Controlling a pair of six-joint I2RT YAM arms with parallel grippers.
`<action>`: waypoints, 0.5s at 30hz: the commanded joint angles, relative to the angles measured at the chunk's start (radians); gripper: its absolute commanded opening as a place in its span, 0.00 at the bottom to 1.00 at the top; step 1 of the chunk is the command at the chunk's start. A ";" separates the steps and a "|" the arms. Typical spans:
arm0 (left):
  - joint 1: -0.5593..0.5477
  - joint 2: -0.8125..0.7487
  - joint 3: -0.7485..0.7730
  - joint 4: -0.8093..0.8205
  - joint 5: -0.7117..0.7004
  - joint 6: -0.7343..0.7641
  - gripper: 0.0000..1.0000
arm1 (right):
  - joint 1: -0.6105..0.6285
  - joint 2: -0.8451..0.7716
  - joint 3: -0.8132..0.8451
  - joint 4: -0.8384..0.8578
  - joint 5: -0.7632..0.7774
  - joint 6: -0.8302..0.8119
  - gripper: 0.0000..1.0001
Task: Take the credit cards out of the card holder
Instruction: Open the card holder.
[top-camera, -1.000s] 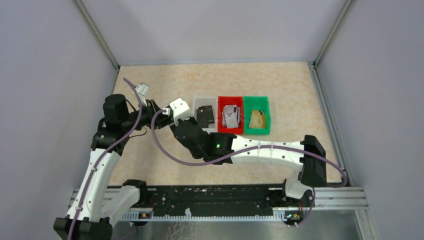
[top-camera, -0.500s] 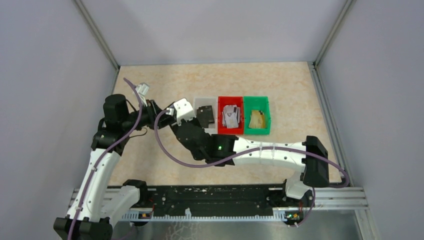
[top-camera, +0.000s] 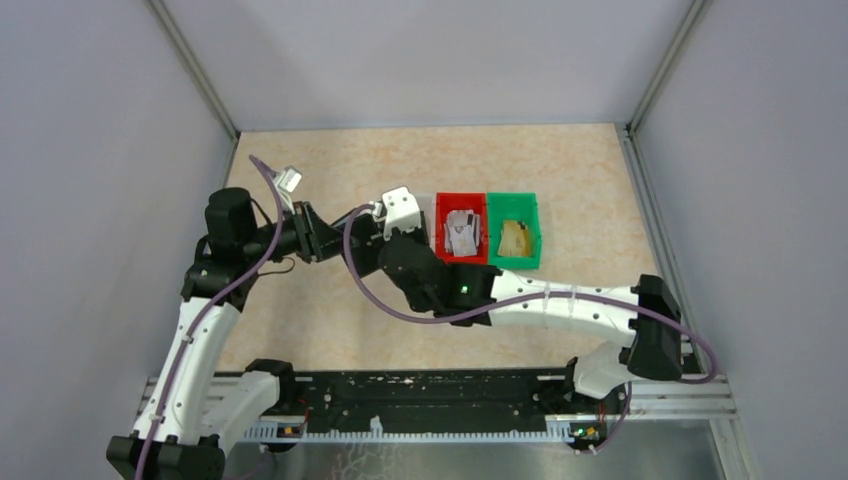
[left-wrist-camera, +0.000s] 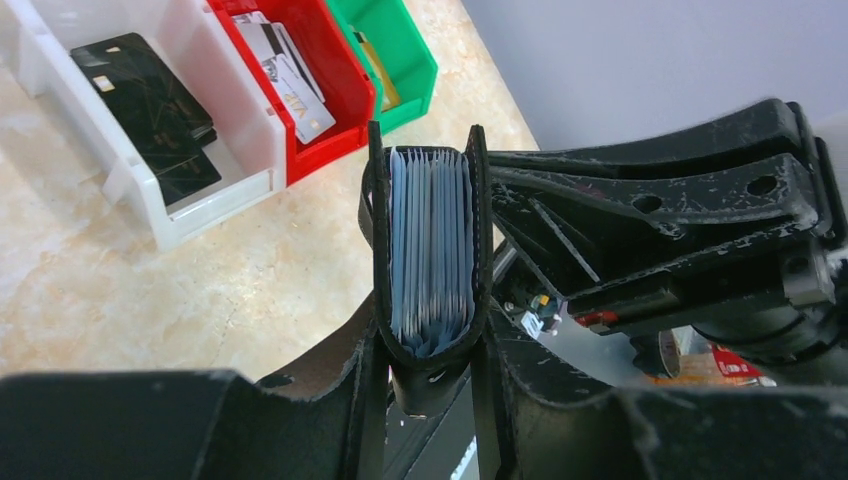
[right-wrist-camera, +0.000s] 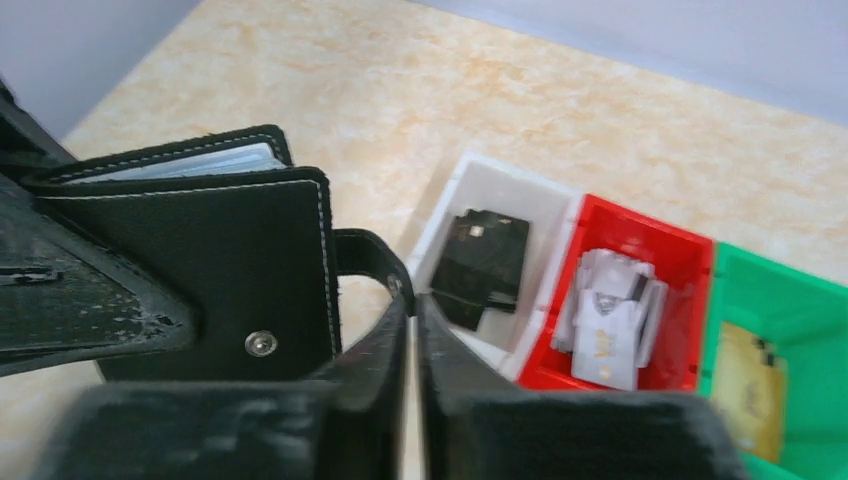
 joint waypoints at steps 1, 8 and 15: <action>-0.002 -0.021 0.035 0.067 0.104 -0.003 0.00 | -0.053 -0.115 -0.020 0.005 -0.204 0.063 0.20; -0.002 -0.036 0.042 0.141 0.295 0.033 0.00 | -0.171 -0.333 -0.183 0.098 -0.637 0.216 0.75; -0.002 -0.036 0.043 0.258 0.380 -0.070 0.00 | -0.189 -0.418 -0.240 0.163 -0.751 0.265 0.78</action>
